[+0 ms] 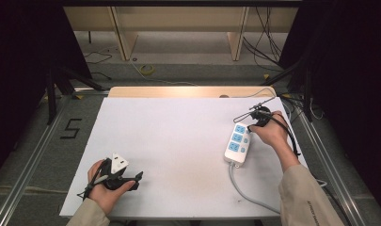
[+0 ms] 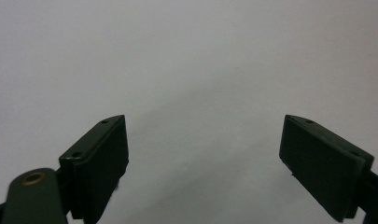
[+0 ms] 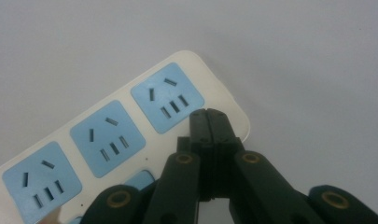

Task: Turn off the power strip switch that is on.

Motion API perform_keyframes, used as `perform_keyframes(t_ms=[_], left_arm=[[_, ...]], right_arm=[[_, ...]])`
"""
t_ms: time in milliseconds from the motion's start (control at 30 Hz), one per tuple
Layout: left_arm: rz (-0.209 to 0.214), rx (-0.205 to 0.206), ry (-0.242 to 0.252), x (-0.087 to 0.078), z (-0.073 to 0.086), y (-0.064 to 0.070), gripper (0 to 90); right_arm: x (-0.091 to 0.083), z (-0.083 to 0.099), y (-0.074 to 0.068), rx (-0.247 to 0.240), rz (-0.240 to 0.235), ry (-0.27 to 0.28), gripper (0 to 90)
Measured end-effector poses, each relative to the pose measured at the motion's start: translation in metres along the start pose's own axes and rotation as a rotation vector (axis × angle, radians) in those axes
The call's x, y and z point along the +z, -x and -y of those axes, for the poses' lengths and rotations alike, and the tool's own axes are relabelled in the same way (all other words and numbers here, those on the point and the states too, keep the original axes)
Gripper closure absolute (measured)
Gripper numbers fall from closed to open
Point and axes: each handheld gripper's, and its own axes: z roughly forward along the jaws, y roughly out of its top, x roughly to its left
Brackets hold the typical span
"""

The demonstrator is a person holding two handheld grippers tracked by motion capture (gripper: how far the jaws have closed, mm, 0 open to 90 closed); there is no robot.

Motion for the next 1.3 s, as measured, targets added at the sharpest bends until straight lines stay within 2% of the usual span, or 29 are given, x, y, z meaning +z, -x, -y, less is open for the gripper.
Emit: perform_keyframes(t_ms=[667, 1100, 1300], left_arm=[[0.001, 0.0, 0.001, 0.0002, 0.0, -0.0001, 15.2], [0.003, 0.003, 0.001, -0.0001, -0.0003, 0.0, 15.2], [0.003, 0.003, 0.003, -0.0001, -0.0005, 0.0003, 15.2]], right_arm=[[0.0066, -0.0064, -0.003, -0.02, 0.021, -0.035, 90.0], [0.0075, -0.0068, -0.0017, 0.016, 0.02, -0.036, 90.0], [0.0078, -0.0082, -0.0038, 0.003, 0.034, -0.046, 90.0]])
